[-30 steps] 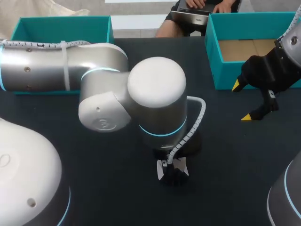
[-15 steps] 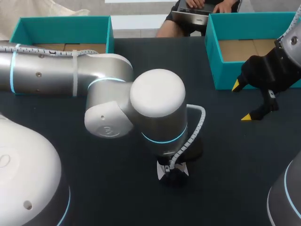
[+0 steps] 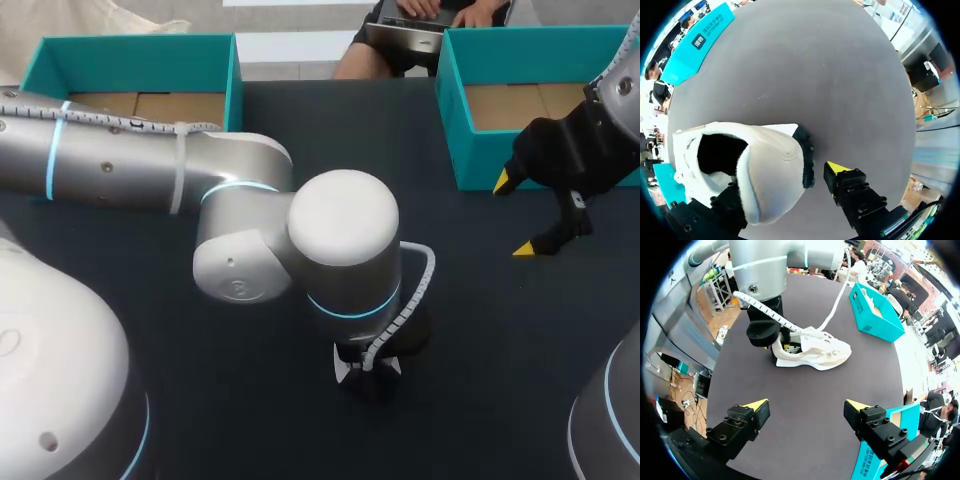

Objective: Take the shoe out of the shoebox, open the shoe tongue, remove and reinsert the insole, then place the shoe into the shoebox

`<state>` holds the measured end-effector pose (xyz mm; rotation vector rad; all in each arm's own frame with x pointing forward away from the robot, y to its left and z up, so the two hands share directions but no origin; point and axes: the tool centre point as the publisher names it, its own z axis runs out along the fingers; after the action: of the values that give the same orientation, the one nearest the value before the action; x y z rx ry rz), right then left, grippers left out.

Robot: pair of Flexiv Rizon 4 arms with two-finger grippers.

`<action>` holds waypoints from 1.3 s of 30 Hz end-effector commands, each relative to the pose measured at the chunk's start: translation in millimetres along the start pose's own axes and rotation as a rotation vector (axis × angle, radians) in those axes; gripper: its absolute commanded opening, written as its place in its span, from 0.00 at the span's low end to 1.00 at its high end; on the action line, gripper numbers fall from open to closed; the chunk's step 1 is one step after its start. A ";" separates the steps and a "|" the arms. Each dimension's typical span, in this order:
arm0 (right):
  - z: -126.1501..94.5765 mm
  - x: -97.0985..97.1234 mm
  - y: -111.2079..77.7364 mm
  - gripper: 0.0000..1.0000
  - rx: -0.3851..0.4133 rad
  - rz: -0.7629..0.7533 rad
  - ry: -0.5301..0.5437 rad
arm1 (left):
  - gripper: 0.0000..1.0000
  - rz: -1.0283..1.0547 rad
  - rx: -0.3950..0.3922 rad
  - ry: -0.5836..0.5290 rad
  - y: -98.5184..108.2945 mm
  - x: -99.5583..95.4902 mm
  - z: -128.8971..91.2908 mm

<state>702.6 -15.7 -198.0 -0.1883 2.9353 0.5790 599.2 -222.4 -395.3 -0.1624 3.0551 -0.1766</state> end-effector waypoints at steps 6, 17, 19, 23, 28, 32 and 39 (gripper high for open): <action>1.4 -0.8 0.0 1.00 0.001 0.000 0.001 | 0.00 -0.007 -0.058 0.121 6.1 -1.8 -4.1; 1.4 -0.8 0.0 1.00 0.001 0.000 0.001 | 0.00 0.135 -0.108 0.157 38.5 -36.9 -104.7; 1.4 -0.8 0.0 1.00 0.001 0.000 0.001 | 0.00 0.166 -0.103 0.152 44.0 -45.6 -129.7; 1.4 -0.8 0.0 1.00 0.001 0.000 0.001 | 0.00 0.258 -0.092 0.198 52.6 -63.2 -174.5; 1.4 -0.8 0.0 1.00 0.001 0.000 0.001 | 0.00 0.341 -0.084 0.293 53.6 -83.4 -218.9; 1.4 -0.8 0.0 1.00 0.001 0.000 0.001 | 0.00 0.347 -0.061 0.312 51.6 -84.8 -239.9; 1.4 -0.8 0.0 1.00 0.001 0.000 0.001 | 0.00 0.347 -0.061 0.312 51.6 -84.8 -239.9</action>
<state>702.6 -15.7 -198.0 -0.1884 2.9353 0.5790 657.2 -143.9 -169.5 0.4312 3.3353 -0.0758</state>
